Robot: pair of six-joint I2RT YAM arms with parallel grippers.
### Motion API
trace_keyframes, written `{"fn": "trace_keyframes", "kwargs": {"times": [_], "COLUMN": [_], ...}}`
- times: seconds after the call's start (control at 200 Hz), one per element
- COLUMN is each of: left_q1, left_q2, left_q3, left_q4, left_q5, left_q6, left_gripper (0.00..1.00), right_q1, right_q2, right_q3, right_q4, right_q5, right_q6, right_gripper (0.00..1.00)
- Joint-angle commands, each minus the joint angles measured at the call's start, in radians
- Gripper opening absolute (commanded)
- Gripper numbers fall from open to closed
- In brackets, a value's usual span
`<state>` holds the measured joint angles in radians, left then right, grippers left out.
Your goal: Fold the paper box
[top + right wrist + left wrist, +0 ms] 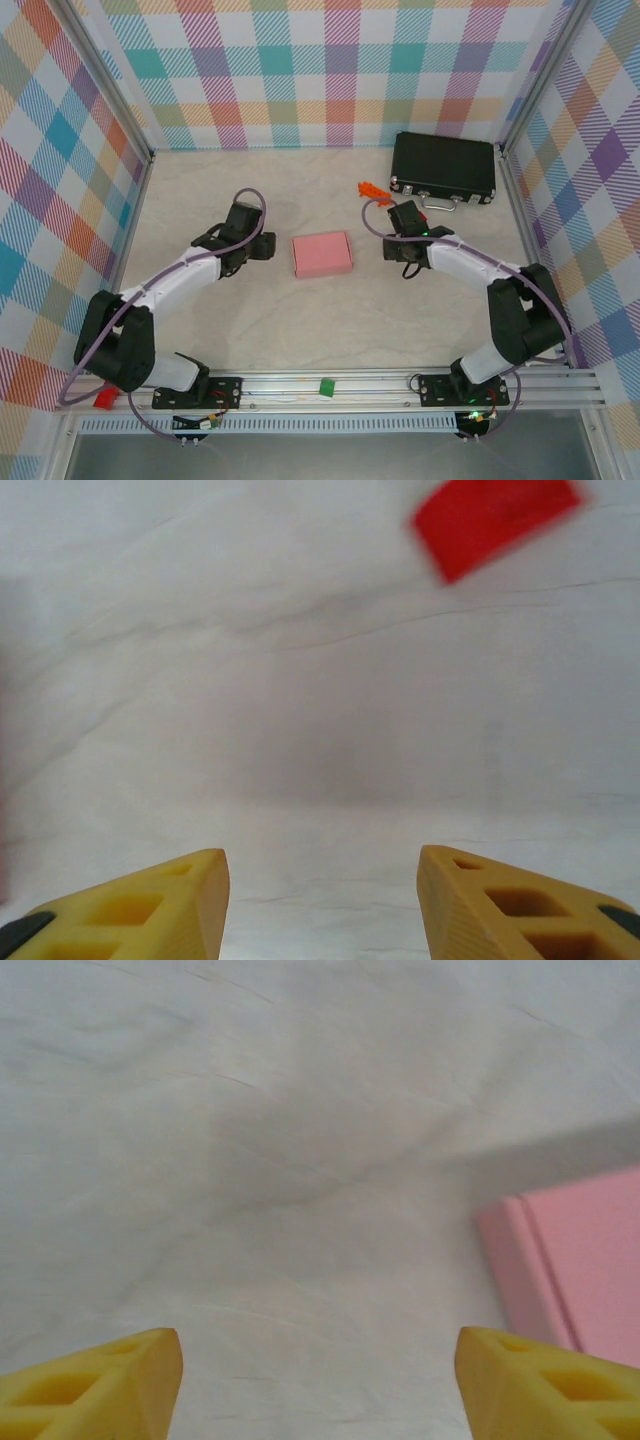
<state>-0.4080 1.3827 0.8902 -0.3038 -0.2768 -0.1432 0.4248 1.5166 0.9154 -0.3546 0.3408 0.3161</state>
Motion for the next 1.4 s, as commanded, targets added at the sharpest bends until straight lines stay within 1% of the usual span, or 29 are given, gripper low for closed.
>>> {"fn": "trace_keyframes", "kwargs": {"times": [0.0,0.05,0.065,0.115,0.2,0.34,0.435,0.615,0.79,1.02,1.185,1.32,1.395], "left_q1": [0.044,0.066,0.072,0.093,0.118,0.151,0.169,0.201,0.229,0.268,0.307,0.328,0.336], "left_q2": [-0.045,-0.056,-0.06,-0.073,-0.086,-0.092,-0.094,-0.09,-0.073,-0.072,-0.028,0.039,0.074], "left_q3": [-0.033,-0.045,-0.048,-0.067,-0.097,-0.151,-0.189,-0.276,-0.309,-0.404,-0.427,-0.45,-0.438], "left_q4": [0.017,0.018,0.049,0.07,0.105,0.194,0.265,0.448,0.529,0.754,0.859,0.992,0.996], "left_q5": [-0.19,-0.206,-0.208,-0.213,-0.233,-0.246,-0.237,-0.154,-0.063,0.099,0.21,0.265,0.283], "left_q6": [0.004,0.007,0.008,0.015,0.028,0.069,0.099,0.156,0.177,0.216,0.218,0.215,0.214], "left_gripper": [0.78,0.8,0.81,0.83,0.9,1.0,1.0,1.0,1.0,1.0,1.0,1.0,1.0], "right_q1": [-0.055,-0.083,-0.091,-0.119,-0.166,-0.253,-0.294,-0.372,-0.409,-0.465,-0.504,-0.533,-0.535], "right_q2": [-0.047,-0.062,-0.066,-0.077,-0.091,-0.118,-0.127,-0.113,-0.122,-0.13,-0.11,-0.079,-0.081], "right_q3": [-0.028,-0.042,-0.046,-0.057,-0.072,-0.102,-0.131,-0.176,-0.255,-0.33,-0.38,-0.381,-0.397], "right_q4": [0.012,0.027,0.03,0.038,0.057,0.116,0.188,0.318,0.504,0.697,0.855,0.883,0.908], "right_q5": [0.125,0.124,0.123,0.121,0.096,0.015,-0.017,-0.145,-0.21,-0.325,-0.416,-0.51,-0.537], "right_q6": [0.043,0.036,0.032,0.025,0.013,-0.016,-0.062,-0.115,-0.178,-0.212,-0.217,-0.214,-0.222], "right_gripper": [0.55,0.55,0.56,0.56,0.57,0.58,0.6,0.62,0.63,0.64,0.65,0.65,0.66]}}
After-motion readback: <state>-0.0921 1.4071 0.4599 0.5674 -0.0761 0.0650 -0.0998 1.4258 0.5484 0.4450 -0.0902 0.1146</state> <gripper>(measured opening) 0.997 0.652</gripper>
